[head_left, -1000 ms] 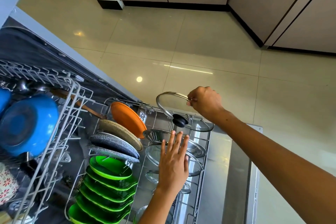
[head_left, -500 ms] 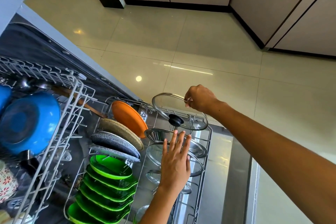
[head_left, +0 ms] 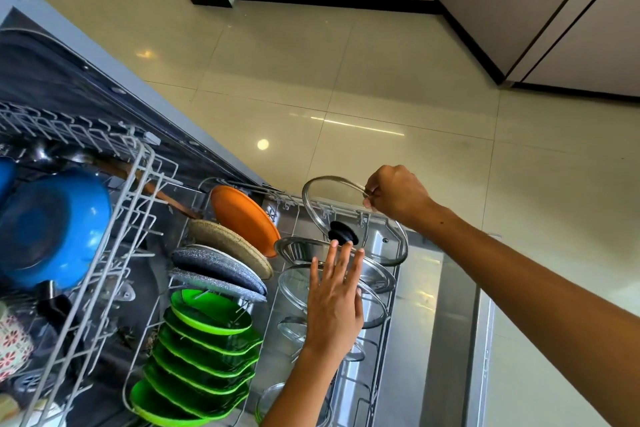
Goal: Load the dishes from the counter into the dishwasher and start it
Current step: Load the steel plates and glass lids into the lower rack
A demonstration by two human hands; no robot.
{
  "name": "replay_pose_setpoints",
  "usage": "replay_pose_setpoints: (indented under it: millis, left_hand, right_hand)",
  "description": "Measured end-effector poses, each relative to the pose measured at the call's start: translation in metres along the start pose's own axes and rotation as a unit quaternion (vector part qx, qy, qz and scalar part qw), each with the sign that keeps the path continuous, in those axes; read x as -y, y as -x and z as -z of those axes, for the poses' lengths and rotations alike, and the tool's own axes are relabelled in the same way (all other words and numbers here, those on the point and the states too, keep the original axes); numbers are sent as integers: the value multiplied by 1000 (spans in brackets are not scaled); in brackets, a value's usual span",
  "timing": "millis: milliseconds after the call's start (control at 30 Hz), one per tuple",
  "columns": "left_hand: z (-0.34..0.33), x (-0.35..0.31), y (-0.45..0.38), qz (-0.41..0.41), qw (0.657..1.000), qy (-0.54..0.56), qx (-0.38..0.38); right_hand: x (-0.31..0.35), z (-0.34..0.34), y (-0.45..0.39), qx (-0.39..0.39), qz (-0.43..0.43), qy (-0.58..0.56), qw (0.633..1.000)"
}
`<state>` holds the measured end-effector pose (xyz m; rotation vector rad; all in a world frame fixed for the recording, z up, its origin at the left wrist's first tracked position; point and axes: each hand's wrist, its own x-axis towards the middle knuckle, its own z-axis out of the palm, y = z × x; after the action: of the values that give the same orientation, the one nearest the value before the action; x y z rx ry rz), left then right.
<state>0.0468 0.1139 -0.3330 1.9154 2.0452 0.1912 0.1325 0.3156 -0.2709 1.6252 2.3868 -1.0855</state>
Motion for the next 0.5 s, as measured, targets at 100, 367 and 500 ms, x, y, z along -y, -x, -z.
replay_pose_setpoints:
  millis: [100, 367, 500]
  left_hand:
    - [1, -2, 0, 3, 1000, -7, -5]
    - [1, -4, -1, 3, 1000, -25, -14]
    - [3, -4, -2, 3, 999, -30, -15]
  right_hand:
    - [-6, -3, 9, -12, 9, 0, 1000]
    - [-11, 7, 18, -46, 20, -30, 998]
    - [-12, 11, 15, -51, 21, -38, 998]
